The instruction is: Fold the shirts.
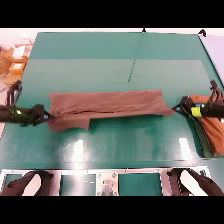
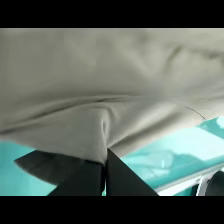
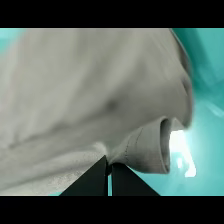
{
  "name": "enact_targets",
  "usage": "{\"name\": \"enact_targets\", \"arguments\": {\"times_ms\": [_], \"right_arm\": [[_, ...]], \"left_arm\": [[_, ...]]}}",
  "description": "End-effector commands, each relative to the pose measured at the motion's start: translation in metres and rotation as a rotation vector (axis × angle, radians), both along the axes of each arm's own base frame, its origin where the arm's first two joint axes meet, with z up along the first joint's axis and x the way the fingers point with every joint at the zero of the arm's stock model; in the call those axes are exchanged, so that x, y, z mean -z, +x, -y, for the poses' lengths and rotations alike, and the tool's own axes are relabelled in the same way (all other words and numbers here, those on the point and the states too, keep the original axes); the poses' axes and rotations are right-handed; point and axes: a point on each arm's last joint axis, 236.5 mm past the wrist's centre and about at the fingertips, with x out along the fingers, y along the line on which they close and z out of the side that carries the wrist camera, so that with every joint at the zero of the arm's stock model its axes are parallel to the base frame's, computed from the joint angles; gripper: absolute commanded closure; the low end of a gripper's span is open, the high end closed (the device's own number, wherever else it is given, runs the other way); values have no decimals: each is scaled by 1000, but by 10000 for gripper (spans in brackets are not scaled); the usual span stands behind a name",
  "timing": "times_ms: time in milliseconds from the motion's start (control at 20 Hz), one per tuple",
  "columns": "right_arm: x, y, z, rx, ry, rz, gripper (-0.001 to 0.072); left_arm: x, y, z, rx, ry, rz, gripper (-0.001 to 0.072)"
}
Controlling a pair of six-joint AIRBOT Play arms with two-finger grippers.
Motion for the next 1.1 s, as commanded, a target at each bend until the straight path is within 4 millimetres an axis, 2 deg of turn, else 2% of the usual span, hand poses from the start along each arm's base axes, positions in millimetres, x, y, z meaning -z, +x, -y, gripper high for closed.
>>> {"name": "enact_targets", "arguments": {"times_ms": [0, 100, 200, 300, 350, 400, 450, 500, 550, 600, 650, 700, 800, 900, 1000, 1050], "right_arm": [[-6, 60, -17, -44, 6, 30, 700], [19, 91, -26, -55, 18, -11, 699], [47, 119, -33, -55, 27, -45, 699], [73, 146, -34, -30, 41, -76, 699], [82, 157, -32, -18, 51, -80, 696], [87, 167, -28, -11, 55, -80, 623], [87, 177, -22, -5, 55, -73, 524], [83, 183, -15, -1, 58, -68, 412], [75, 186, -3, -4, 52, -55, 298], [67, 186, 12, -8, 38, -52, 259], [60, 182, 25, -45, 21, -52, 253], [56, 171, 38, -90, 5, -70, 206], [65, 141, 52, -178, 14, -139, 202], [85, 115, 51, -248, 55, -202, 203], [107, 99, 39, -317, 109, -236, 203], [114, 98, 30, -342, 145, -229, 203]], "left_arm": [[-13, 58, -2, 24, -22, 74, 681], [12, 92, 10, 88, -21, 54, 680], [48, 127, 22, 113, -25, 3, 680], [78, 162, 18, 89, -23, -21, 679], [86, 180, 12, 67, -15, -10, 679], [90, 197, 6, 45, -4, 13, 677], [89, 212, -2, 20, 10, 47, 525], [81, 227, -7, -16, 17, 91, 187], [72, 238, -11, -39, 24, 128, 36], [61, 244, -12, -48, 25, 152, 31], [50, 246, -12, -38, 21, 163, 31], [40, 246, -10, -11, 26, 172, 31], [27, 240, -4, 39, 12, 160, 32], [27, 228, 3, 77, -7, 124, 55], [28, 220, 6, 103, -17, 96, 406], [29, 217, 7, 109, -20, 89, 558]]}}
